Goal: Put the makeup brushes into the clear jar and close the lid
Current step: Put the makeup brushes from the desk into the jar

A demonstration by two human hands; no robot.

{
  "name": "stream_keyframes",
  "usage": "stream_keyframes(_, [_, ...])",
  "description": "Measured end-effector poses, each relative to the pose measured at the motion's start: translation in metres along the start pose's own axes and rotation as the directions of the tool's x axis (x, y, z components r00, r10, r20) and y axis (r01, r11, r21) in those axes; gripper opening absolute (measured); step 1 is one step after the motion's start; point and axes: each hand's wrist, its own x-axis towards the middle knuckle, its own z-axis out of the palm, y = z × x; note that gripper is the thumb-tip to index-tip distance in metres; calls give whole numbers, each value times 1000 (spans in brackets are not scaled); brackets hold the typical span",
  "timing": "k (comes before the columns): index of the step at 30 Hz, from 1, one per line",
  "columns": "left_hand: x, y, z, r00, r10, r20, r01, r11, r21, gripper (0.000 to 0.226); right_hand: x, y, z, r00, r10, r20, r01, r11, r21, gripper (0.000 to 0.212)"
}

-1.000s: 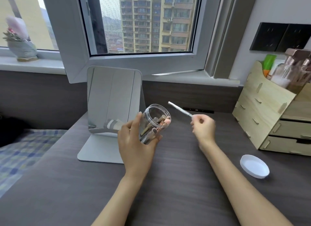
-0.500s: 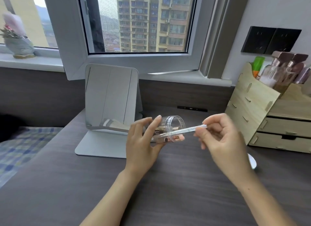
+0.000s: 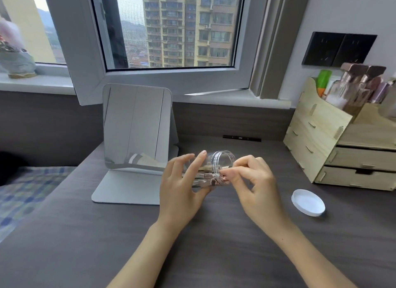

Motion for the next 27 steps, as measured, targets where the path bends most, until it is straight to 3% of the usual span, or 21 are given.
stream_keyframes(2, [1, -1, -1, 1000, -5, -9, 5, 1000, 10, 77, 10, 13, -2, 991, 133, -33, -127, 980, 155, 27])
stream_keyframes(4, [2, -3, -1, 999, -25, -25, 26, 1000, 18, 80, 26, 39, -1, 943, 311, -118, -287, 940, 185, 29])
stream_keyframes(6, [3, -5, 0, 998, -53, -47, 54, 998, 33, 83, 48, 74, 7, 889, 437, -135, -436, 899, 39, 32])
stream_keyframes(8, [4, -7, 0, 994, -83, -64, 86, 995, 42, 83, 68, 110, 20, 874, 479, -75, -483, 848, -218, 27])
stream_keyframes(10, [5, -11, 2, 992, -104, -73, 107, 994, 39, 81, 85, 138, 33, 861, 506, 54, -438, 791, -428, 34])
stream_keyframes(12, [6, -14, 3, 990, -119, -74, 123, 992, 40, 79, 99, 160, 44, 830, 533, 167, -378, 757, -533, 40])
stream_keyframes(17, [5, -21, 5, 986, -142, -83, 148, 987, 63, 79, 124, 193, 60, 773, 576, 266, -213, 631, -746, 47])
stream_keyframes(22, [6, -24, 6, 985, -155, -69, 160, 984, 74, 83, 143, 209, 65, 814, 517, 263, -30, 490, -871, 36])
stream_keyframes(27, [5, -22, 7, 987, -156, -46, 160, 984, 83, 80, 130, 212, 63, 885, 326, 333, 140, 496, -857, 22])
